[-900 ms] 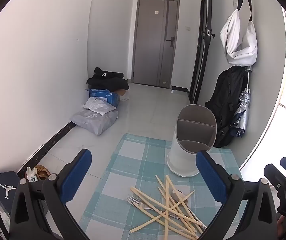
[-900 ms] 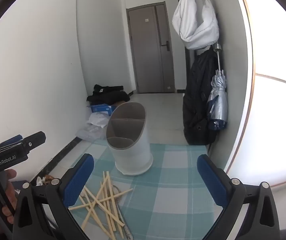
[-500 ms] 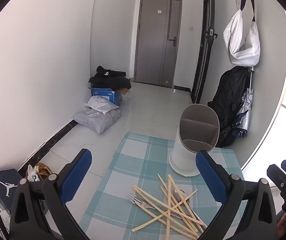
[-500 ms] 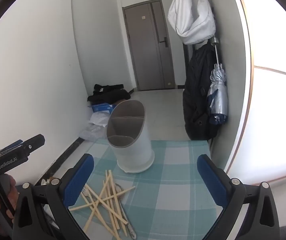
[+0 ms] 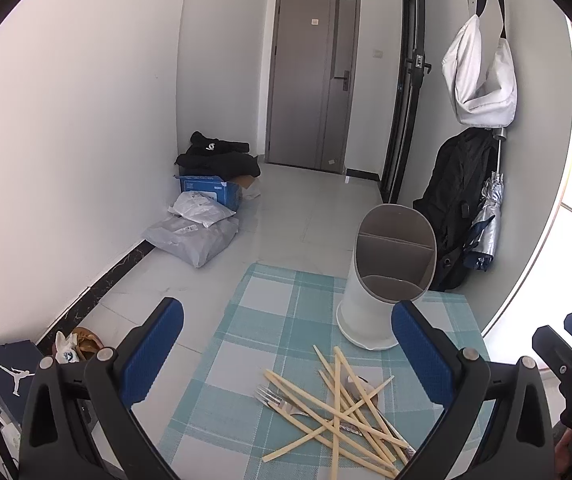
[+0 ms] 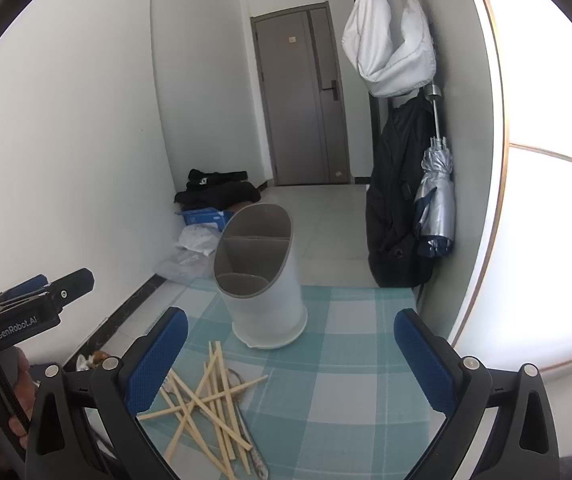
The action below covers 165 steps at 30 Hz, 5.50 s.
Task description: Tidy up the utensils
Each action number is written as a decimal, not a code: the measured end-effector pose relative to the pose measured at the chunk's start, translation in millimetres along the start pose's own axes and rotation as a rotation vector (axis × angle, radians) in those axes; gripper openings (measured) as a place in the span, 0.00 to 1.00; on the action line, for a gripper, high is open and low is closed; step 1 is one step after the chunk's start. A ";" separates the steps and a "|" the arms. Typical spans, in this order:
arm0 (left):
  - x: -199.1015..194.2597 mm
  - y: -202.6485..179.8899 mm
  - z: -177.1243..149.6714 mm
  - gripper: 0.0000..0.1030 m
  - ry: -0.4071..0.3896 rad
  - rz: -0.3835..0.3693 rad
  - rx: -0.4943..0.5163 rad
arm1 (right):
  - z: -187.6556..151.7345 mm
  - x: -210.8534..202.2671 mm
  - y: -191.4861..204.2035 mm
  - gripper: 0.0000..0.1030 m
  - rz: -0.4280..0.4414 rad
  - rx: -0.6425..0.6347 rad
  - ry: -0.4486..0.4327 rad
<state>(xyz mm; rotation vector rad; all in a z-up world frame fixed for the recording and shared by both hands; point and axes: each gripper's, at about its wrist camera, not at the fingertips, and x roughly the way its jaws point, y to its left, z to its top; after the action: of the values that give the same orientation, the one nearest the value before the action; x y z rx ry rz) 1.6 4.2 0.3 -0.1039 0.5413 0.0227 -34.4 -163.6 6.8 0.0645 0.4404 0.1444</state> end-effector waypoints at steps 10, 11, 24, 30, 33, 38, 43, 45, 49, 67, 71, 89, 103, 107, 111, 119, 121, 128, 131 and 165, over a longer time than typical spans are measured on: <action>2.0 2.5 -0.7 0.99 0.002 0.001 -0.019 | 1.6 0.2 -0.5 1.00 -0.015 -0.008 0.000; 2.9 3.1 -0.6 0.99 0.007 0.000 -0.023 | 1.8 0.1 -0.8 1.00 -0.015 -0.007 0.001; 0.1 5.1 -3.6 0.99 0.011 -0.001 -0.039 | -0.8 -2.4 0.8 1.00 0.007 -0.012 -0.021; 2.8 10.0 -4.1 0.99 0.029 -0.007 -0.064 | -2.3 -3.4 2.4 1.00 -0.012 -0.020 -0.025; 2.2 9.0 -4.7 0.99 0.024 -0.003 -0.057 | -1.7 -6.0 3.4 1.00 -0.046 -0.031 -0.047; 0.9 6.2 -5.1 0.99 0.016 0.000 -0.041 | 0.1 -6.5 2.7 1.00 -0.049 -0.033 -0.052; 2.2 7.0 -5.3 0.99 0.017 0.009 -0.046 | 0.2 -5.7 2.5 1.00 -0.039 -0.033 -0.047; 2.2 7.7 -5.4 0.99 0.016 0.011 -0.049 | 0.4 -4.2 1.5 1.00 -0.035 -0.026 -0.039; 2.9 6.9 -5.7 0.99 0.020 0.014 -0.049 | 0.4 -3.5 -1.4 1.00 -0.032 -0.011 -0.036; 37.5 26.7 -14.9 0.99 0.210 -0.016 -0.113 | -2.2 37.2 8.3 1.00 0.072 -0.041 0.109; 51.4 43.5 -14.0 0.99 0.263 0.016 -0.162 | -6.2 75.6 17.5 1.00 0.122 -0.081 0.234; 95.4 90.6 -14.3 0.99 0.437 0.021 -0.369 | -47.3 222.7 71.1 0.50 0.235 -0.093 0.609; 107.7 100.5 -17.9 0.99 0.490 0.056 -0.403 | -57.4 242.1 79.7 0.13 0.224 -0.083 0.633; 108.3 100.3 -17.2 0.99 0.488 0.065 -0.395 | -52.0 231.1 79.9 0.08 0.233 -0.110 0.585; 109.5 99.1 -18.1 0.99 0.491 0.075 -0.386 | -43.0 216.1 75.1 0.07 0.229 -0.102 0.554; 109.2 92.5 -24.0 0.99 0.505 0.088 -0.358 | -27.4 190.4 55.1 0.07 0.222 -0.062 0.485; 109.5 90.4 -25.6 0.99 0.512 0.088 -0.353 | -27.6 193.4 55.2 0.07 0.207 -0.046 0.469; 109.0 80.1 -29.2 0.99 0.522 0.095 -0.318 | -33.2 198.7 45.1 0.09 0.167 -0.019 0.460; 109.6 75.4 -28.5 0.99 0.522 0.097 -0.305 | -37.1 201.9 36.1 0.09 0.135 0.008 0.462; 111.0 72.6 -29.4 0.99 0.531 0.086 -0.297 | -55.3 209.3 18.4 0.05 0.298 0.093 0.653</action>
<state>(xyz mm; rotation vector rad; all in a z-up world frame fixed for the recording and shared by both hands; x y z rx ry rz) 78.1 72.6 -88.7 -0.3828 1.0713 0.1627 126.8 -111.7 -129.3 0.1759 1.0904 0.4439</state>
